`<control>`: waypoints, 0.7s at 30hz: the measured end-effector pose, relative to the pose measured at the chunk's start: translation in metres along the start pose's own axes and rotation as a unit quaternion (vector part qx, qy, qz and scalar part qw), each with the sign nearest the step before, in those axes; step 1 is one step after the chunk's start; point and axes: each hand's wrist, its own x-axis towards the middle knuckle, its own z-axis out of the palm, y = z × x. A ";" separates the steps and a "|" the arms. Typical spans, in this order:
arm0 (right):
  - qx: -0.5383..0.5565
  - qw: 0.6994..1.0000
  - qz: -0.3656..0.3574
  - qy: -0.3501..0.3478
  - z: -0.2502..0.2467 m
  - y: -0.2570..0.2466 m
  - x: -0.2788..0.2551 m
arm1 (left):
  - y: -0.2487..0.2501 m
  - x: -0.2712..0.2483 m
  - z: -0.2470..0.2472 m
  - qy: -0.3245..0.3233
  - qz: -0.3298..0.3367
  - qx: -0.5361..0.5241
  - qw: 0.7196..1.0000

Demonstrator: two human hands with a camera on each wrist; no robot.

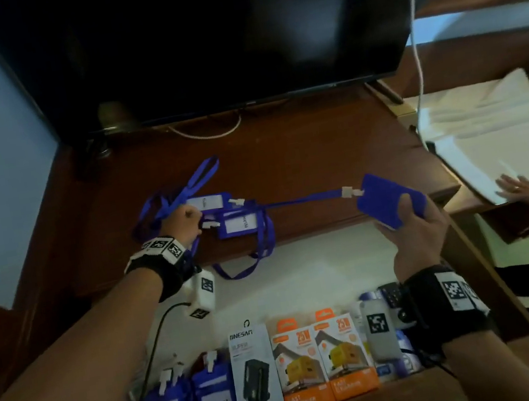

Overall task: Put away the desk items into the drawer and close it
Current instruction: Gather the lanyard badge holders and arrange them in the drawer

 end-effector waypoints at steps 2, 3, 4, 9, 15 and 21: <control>0.021 1.000 0.011 0.013 -0.004 0.003 0.001 | 0.004 0.008 -0.005 0.013 0.002 0.012 1.000; 0.032 0.999 0.012 0.014 -0.006 0.003 0.000 | 0.010 0.007 -0.009 0.019 0.002 0.013 1.000; 0.041 0.999 0.012 0.008 -0.007 0.002 0.000 | 0.016 0.004 -0.014 0.019 0.004 0.018 1.000; 0.099 0.991 0.024 -0.088 -0.001 -0.022 -0.008 | 0.040 -0.011 -0.009 -0.019 0.066 0.073 0.995; 0.126 0.963 0.059 -0.231 0.026 -0.052 -0.020 | 0.076 -0.033 0.045 -0.098 0.200 0.098 0.970; 0.229 0.951 0.037 -0.205 0.036 -0.082 -0.009 | 0.097 -0.044 0.071 -0.165 0.164 0.128 0.964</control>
